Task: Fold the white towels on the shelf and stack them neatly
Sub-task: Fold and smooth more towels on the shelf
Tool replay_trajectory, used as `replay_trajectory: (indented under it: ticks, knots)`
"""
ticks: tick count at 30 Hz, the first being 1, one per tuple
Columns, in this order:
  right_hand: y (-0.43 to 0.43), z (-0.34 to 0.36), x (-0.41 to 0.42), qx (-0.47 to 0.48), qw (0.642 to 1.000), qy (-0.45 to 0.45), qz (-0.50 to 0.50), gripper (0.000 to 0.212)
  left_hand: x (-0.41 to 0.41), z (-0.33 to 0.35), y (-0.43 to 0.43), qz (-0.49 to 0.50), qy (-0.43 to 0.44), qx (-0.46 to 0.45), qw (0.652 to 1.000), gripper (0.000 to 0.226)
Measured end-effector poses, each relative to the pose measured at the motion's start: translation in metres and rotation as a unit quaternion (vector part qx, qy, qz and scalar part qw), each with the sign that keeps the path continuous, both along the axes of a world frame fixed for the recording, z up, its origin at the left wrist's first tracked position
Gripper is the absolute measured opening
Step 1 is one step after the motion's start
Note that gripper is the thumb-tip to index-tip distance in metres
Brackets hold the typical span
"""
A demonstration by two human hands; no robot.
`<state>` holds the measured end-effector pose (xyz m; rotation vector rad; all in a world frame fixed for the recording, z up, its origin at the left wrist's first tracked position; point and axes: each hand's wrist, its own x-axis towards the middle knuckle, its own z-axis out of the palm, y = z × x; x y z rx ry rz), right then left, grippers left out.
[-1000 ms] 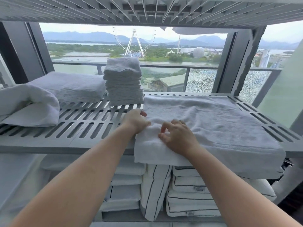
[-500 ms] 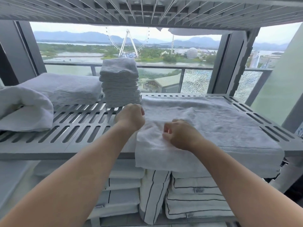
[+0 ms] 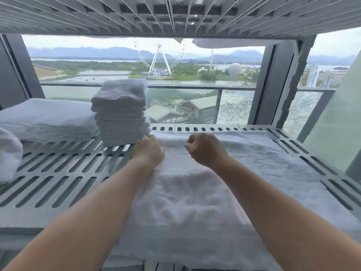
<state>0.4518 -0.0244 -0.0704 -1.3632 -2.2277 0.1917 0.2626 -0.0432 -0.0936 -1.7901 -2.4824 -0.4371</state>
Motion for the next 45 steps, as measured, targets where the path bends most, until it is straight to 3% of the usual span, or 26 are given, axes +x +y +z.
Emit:
replay_trajectory:
  ticks: [4,7,10,14,16,17,21,24,27,30,33,37,40,43,45]
  knots:
    - [0.050,0.011,-0.019,-0.008,1.000,-0.010,0.025,0.023,0.000,0.005,0.008,0.082,-0.033,-0.051,0.995,0.058]
    - [0.075,0.014,-0.052,-0.022,0.997,0.005,0.070,0.022,0.004,0.004,0.011,0.042,-0.077,0.018,0.996,0.023]
    - [0.097,0.015,-0.088,-0.078,0.993,0.029,0.089,0.028,0.008,0.005,0.002,0.032,-0.104,0.036,0.993,0.022]
    - [0.111,0.001,-0.130,-0.121,0.990,-0.053,0.048,0.050,0.005,0.000,-0.013,-0.016,-0.103,0.011,0.995,0.015]
    - [0.112,-0.008,-0.146,-0.119,0.983,-0.133,0.034,0.044,-0.002,0.002,-0.018,-0.037,-0.088,-0.007,0.995,0.006]
    - [0.113,-0.009,-0.150,-0.110,0.981,-0.157,0.027,0.036,-0.005,0.005,-0.019,-0.041,-0.085,-0.009,0.996,0.012]
    - [0.113,-0.010,-0.159,-0.152,0.975,-0.162,-0.010,0.014,-0.025,0.015,-0.020,-0.026,-0.165,-0.008,0.986,0.024]
    - [0.120,-0.015,-0.152,-0.159,0.981,-0.105,-0.037,0.015,-0.034,0.021,-0.015,-0.038,-0.253,-0.008,0.967,0.023]
    - [0.128,-0.021,-0.145,-0.153,0.986,0.020,-0.056,0.034,-0.036,0.021,-0.009,-0.032,-0.324,-0.029,0.945,0.029]
    - [0.135,-0.019,-0.139,-0.165,0.966,0.172,-0.096,0.045,-0.042,0.025,-0.007,-0.048,-0.387,-0.046,0.919,0.021]
    - [0.137,-0.015,-0.137,-0.131,0.955,0.231,-0.135,0.056,-0.049,0.034,-0.010,-0.080,-0.420,-0.095,0.899,0.016]
    - [0.130,-0.012,-0.148,-0.112,0.949,0.265,-0.127,0.051,-0.060,0.042,-0.013,-0.086,-0.361,-0.139,0.918,0.010]
    - [0.123,-0.016,-0.152,-0.175,0.947,0.263,-0.059,0.037,-0.066,0.040,-0.011,-0.077,-0.180,-0.127,0.972,0.021]
    - [0.113,-0.019,-0.146,-0.128,0.976,0.174,-0.024,0.032,-0.061,0.034,-0.011,-0.051,-0.029,-0.055,0.997,0.016]
    - [0.108,-0.019,-0.137,-0.068,0.992,0.105,-0.015,0.026,-0.055,0.024,-0.006,-0.066,0.006,-0.009,0.998,0.040]
